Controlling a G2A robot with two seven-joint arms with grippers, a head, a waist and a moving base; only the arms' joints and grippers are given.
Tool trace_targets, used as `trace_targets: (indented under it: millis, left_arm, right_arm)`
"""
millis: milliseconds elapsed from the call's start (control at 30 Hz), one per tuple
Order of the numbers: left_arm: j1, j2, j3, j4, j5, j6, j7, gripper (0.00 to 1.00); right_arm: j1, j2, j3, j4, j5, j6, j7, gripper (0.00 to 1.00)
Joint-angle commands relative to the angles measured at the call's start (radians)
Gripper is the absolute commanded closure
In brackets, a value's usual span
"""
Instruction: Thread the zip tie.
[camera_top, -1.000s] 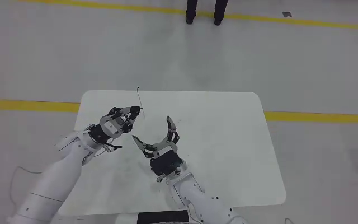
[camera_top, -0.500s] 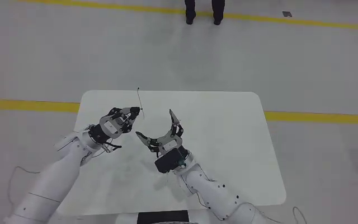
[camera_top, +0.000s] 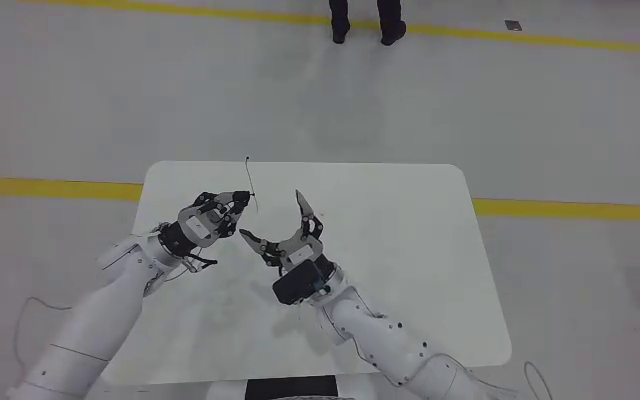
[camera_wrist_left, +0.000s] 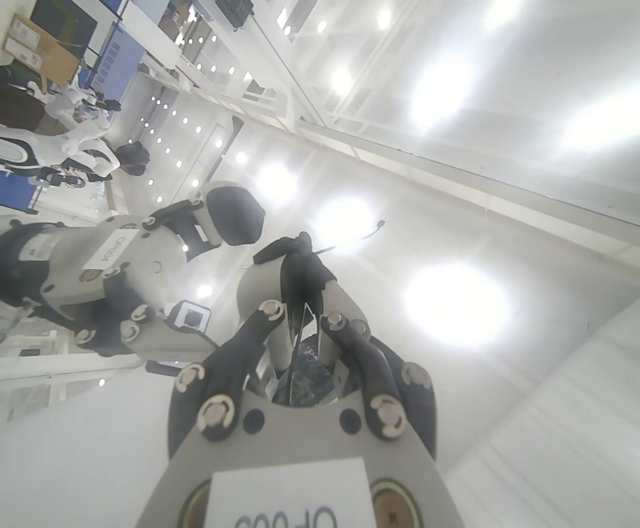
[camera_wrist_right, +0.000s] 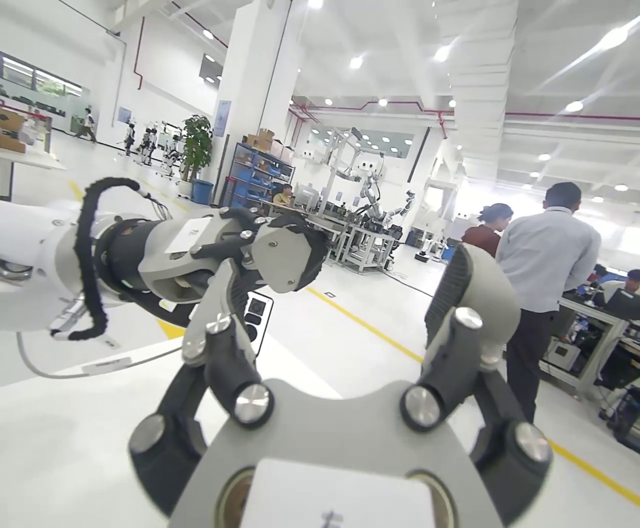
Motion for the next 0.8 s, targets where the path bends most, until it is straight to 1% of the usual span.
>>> trace_targets:
  millis: [0,133,200,267,567,767]
  left_arm:
    - [0.000,0.000,0.000,0.000,0.000,0.000,0.000,1.00]
    - [0.000,0.000,0.000,0.000,0.000,0.000,0.000,1.00]
    - [0.000,0.000,0.000,0.000,0.000,0.000,0.000,1.00]
    - [0.000,0.000,0.000,0.000,0.000,0.000,0.000,1.00]
    - [0.000,0.000,0.000,0.000,0.000,0.000,0.000,1.00]
    - [0.000,0.000,0.000,0.000,0.000,0.000,0.000,1.00]
  right_arm:
    - [0.006,0.001,-0.006,0.002,0.000,0.000,0.005,0.69]
    - [0.012,0.002,-0.013,0.003,0.000,0.000,0.015,0.71]
    - [0.015,0.003,-0.014,0.004,0.000,0.000,0.018,0.75]
    - [0.017,0.003,-0.016,0.004,0.000,0.000,0.020,0.76]
    - [0.025,0.004,-0.026,0.008,0.000,0.000,0.031,0.78]
    - [0.032,0.000,-0.034,0.013,0.000,0.000,0.037,0.77]
